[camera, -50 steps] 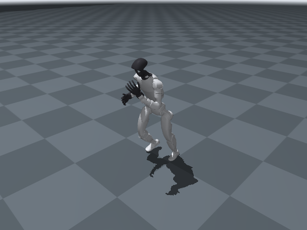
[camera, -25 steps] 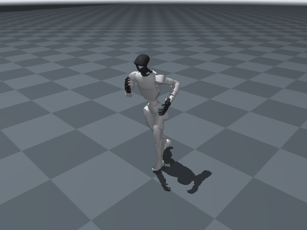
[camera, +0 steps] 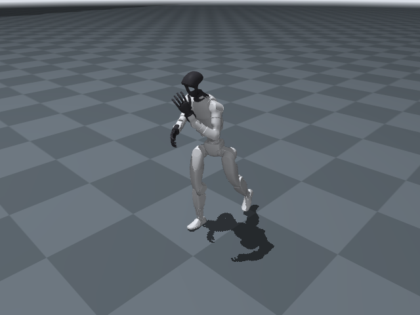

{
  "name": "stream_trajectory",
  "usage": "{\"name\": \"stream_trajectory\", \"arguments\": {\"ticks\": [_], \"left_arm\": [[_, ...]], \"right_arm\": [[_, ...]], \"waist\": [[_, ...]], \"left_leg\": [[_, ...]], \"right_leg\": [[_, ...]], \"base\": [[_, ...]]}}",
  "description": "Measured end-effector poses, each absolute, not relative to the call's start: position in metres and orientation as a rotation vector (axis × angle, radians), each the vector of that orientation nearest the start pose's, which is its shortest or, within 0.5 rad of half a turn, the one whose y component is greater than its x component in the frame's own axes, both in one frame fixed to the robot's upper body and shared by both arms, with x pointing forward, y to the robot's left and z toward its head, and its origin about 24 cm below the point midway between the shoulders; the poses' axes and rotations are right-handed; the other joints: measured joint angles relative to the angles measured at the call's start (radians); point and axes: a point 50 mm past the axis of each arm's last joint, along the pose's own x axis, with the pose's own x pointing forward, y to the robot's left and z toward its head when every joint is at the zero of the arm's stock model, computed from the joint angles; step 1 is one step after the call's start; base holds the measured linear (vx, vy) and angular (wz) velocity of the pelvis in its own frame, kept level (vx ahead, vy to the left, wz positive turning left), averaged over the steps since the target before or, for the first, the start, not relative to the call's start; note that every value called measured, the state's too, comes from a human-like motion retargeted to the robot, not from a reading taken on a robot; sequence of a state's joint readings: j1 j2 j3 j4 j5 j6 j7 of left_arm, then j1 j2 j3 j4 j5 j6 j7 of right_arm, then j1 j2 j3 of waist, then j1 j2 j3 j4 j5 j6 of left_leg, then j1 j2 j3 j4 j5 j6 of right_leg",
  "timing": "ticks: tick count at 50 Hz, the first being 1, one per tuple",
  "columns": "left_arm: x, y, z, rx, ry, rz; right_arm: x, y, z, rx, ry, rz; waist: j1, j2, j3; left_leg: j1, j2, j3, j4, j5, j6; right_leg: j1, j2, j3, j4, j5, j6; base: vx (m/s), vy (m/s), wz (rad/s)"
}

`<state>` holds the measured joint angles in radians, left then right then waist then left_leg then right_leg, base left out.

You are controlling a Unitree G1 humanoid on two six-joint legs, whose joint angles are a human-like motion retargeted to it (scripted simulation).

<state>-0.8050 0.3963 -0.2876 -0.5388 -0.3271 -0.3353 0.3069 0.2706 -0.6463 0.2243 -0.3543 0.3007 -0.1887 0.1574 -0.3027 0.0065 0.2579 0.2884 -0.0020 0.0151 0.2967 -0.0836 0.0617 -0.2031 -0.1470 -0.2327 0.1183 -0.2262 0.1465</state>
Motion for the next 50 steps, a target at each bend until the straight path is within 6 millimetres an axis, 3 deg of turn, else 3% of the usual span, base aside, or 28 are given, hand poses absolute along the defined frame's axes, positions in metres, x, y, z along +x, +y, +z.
{"name": "stream_trajectory", "arguments": {"ticks": [3,5,8,11,13,15,18,20,23,25,26,27,28,29,33,35,38,40,42,43,45,47,48,50], "left_arm": [[0.213,0.097,0.295,-0.166,-1.244,-0.477],[0.227,0.102,0.256,-0.158,-1.041,-0.447],[0.223,0.128,0.202,-0.3,-0.739,-0.415],[0.2,0.171,0.166,-0.328,-0.526,-0.32],[0.18,0.2,0.151,-0.241,-0.426,-0.253],[0.161,0.222,0.145,-0.155,-0.352,-0.196],[0.147,0.234,0.145,-0.08,-0.302,-0.196],[0.148,0.23,0.148,-0.054,-0.312,-0.234],[0.172,0.21,0.147,-0.106,-0.375,-0.31],[0.202,0.187,0.147,-0.132,-0.448,-0.35],[0.218,0.176,0.156,-0.141,-0.513,-0.343],[0.231,0.16,0.166,-0.08,-0.587,-0.34],[0.24,0.139,0.176,0.122,-0.685,-0.333],[0.243,0.125,0.192,0.172,-0.779,-0.333],[0.228,0.095,0.252,0.061,-1.073,-0.363],[0.22,0.088,0.269,0.034,-1.147,-0.381],[0.208,0.085,0.275,0.031,-1.196,-0.418],[0.202,0.087,0.27,0.03,-1.189,-0.457],[0.205,0.095,0.254,0.032,-1.118,-0.469],[0.21,0.101,0.241,0.06,-1.055,-0.446],[0.224,0.119,0.204,0.138,-0.872,-0.318],[0.228,0.143,0.156,0.149,-0.636,-0.169],[0.223,0.151,0.135,0.109,-0.533,-0.139],[0.203,0.167,0.109,-0.011,-0.399,-0.125]], "right_arm": [[0.212,-0.146,0.064,-0.124,-0.109,0.522],[0.232,-0.13,0.074,-0.15,-0.177,0.534],[0.245,-0.113,0.134,-0.009,-0.454,0.499],[0.226,-0.104,0.186,0.129,-0.697,0.534],[0.209,-0.098,0.199,0.124,-0.775,0.607],[0.195,-0.091,0.2,0.149,-0.784,0.694],[0.185,-0.088,0.186,0.195,-0.71,0.771],[0.182,-0.088,0.17,0.178,-0.628,0.779],[0.189,-0.091,0.133,0.11,-0.462,0.698],[0.196,-0.093,0.107,0.112,-0.364,0.604],[0.199,-0.095,0.1,0.106,-0.335,0.563],[0.199,-0.098,0.095,0.138,-0.313,0.537],[0.192,-0.103,0.096,0.246,-0.31,0.534],[0.185,-0.109,0.099,0.305,-0.305,0.548],[0.166,-0.142,0.114,0.265,-0.288,0.565],[0.165,-0.157,0.115,0.197,-0.254,0.521],[0.176,-0.167,0.108,0.099,-0.227,0.429],[0.187,-0.162,0.102,0.057,-0.24,0.394],[0.202,-0.151,0.097,0.069,-0.267,0.373],[0.211,-0.142,0.095,0.101,-0.28,0.369],[0.227,-0.124,0.097,0.169,-0.321,0.349],[0.238,-0.111,0.117,0.227,-0.426,0.313],[0.243,-0.105,0.135,0.24,-0.505,0.32],[0.239,-0.101,0.173,0.34,-0.667,0.325]], "waist": [[0.116,0.002,0.009],[0.22,0.006,-0.011],[0.398,-0.064,-0.061],[0.584,-0.182,-0.085],[0.71,-0.251,-0.083],[0.831,-0.273,-0.075],[0.93,-0.186,-0.069],[0.923,-0.114,-0.067],[0.84,-0.032,-0.016],[0.793,-0.04,0.028],[0.767,-0.073,0.033],[0.728,-0.105,0.024],[0.662,-0.136,-0.012],[0.59,-0.142,-0.041],[0.269,-0.053,-0.132],[0.128,-0.004,-0.145],[-0.015,0.001,-0.119],[-0.059,-0.022,-0.082],[-0.049,-0.061,-0.032],[-0.036,-0.082,-0.008],[0.005,-0.08,0.032],[0.061,-0.037,0.022],[0.095,-0.028,0.015],[0.188,-0.044,-0.02]], "left_leg": [[-0.173,0.01,0.01,0.489,-0.111,0.055],[-0.348,0.037,0.02,0.786,-0.202,0.096],[-0.6,0.022,0.053,0.967,-0.277,0.173],[-0.719,-0.028,0.16,0.814,-0.294,0.196],[-0.708,-0.064,0.261,0.547,-0.262,0.16],[-0.633,-0.088,0.339,0.188,-0.208,0.079],[-0.518,-0.071,0.338,-0.194,-0.203,-0.071],[-0.486,-0.064,0.273,-0.244,-0.205,-0.097],[-0.421,-0.065,0.155,-0.045,-0.333,0.019],[-0.411,-0.075,0.111,0.136,-0.478,0.092],[-0.427,-0.087,0.113,0.186,-0.519,0.101],[-0.441,-0.094,0.113,0.219,-0.551,0.098],[-0.452,-0.094,0.109,0.22,-0.566,0.069],[-0.439,-0.084,0.102,0.198,-0.563,0.041],[-0.311,0.002,0.041,0.036,-0.412,-0.057],[-0.23,0.038,0.011,-0.049,-0.272,-0.092],[-0.068,0.048,-0.008,-0.15,-0.07,-0.107],[0.041,0.044,-0.01,-0.168,0.026,-0.075],[0.098,0.011,-0.01,-0.047,0.03,-0.01],[0.09,-0.012,-0.007,0.078,-0.006,0.021],[-0.011,-0.015,0.03,0.407,-0.12,0.05],[-0.21,0.042,0.085,0.722,-0.236,0.049],[-0.304,0.054,0.098,0.82,-0.28,0.076],[-0.48,0.062,0.133,0.912,-0.347,0.117]], "right_leg": [[0.026,0.023,0.042,0.182,-0.143,-0.093],[0.001,0.043,0.056,0.32,-0.248,-0.133],[0.01,0.034,0.072,0.358,-0.28,-0.118],[0.112,0.004,0.118,0.232,-0.159,-0.065],[0.19,-0.018,0.164,0.142,-0.016,-0.025],[0.273,-0.006,0.22,0.078,0.133,-0.001],[0.457,0.086,0.288,0.013,0.272,0.007],[0.57,0.133,0.291,0.012,0.296,-0.008],[0.62,0.121,0.109,0.26,0.178,-0.05],[0.514,0.024,-0.011,0.598,0.023,-0.078],[0.403,-0.034,-0.013,0.76,-0.057,-0.099],[0.29,-0.08,-0.01,0.895,-0.127,-0.122],[0.172,-0.1,0.005,0.978,-0.176,-0.151],[0.081,-0.097,0.016,1.004,-0.206,-0.16],[-0.107,-0.026,-0.011,0.736,-0.194,-0.116],[-0.112,0.004,-0.038,0.432,-0.124,-0.078],[-0.079,0.014,-0.046,0.04,-0.062,-0.043],[-0.065,0.02,-0.042,-0.059,-0.036,-0.036],[-0.021,0.021,-0.016,-0.029,0.024,-0.061],[0.004,0.019,0.006,0.02,0.026,-0.083],[0.02,0.039,0.057,0.172,-0.075,-0.125],[-0.04,0.072,0.087,0.357,-0.205,-0.123],[-0.036,0.08,0.099,0.371,-0.232,-0.118],[-0.01,0.078,0.118,0.35,-0.24,-0.091]], "base": [[1.12,-0.38,-0.86],[1.1,-0.33,-0.51],[1.16,-0.32,-0.24],[1.28,-0.28,-0.48],[1.37,-0.18,-1.0],[1.42,-0.09,-1.39],[1.41,0.03,-0.85],[1.32,0.08,0.6],[1.21,0.01,1.54],[1.12,-0.11,1.08],[1.08,-0.16,0.58],[1.09,-0.17,0.55],[1.11,-0.17,0.74],[1.13,-0.17,0.85],[1.19,-0.24,0.96],[1.27,-0.4,0.81],[1.32,-0.48,0.13],[1.33,-0.47,-0.82],[1.31,-0.4,-1.53],[1.29,-0.32,-1.72],[1.25,-0.23,-1.58],[1.21,-0.13,-1.14],[1.19,-0.1,-0.93],[1.21,-0.09,-0.85]]}}
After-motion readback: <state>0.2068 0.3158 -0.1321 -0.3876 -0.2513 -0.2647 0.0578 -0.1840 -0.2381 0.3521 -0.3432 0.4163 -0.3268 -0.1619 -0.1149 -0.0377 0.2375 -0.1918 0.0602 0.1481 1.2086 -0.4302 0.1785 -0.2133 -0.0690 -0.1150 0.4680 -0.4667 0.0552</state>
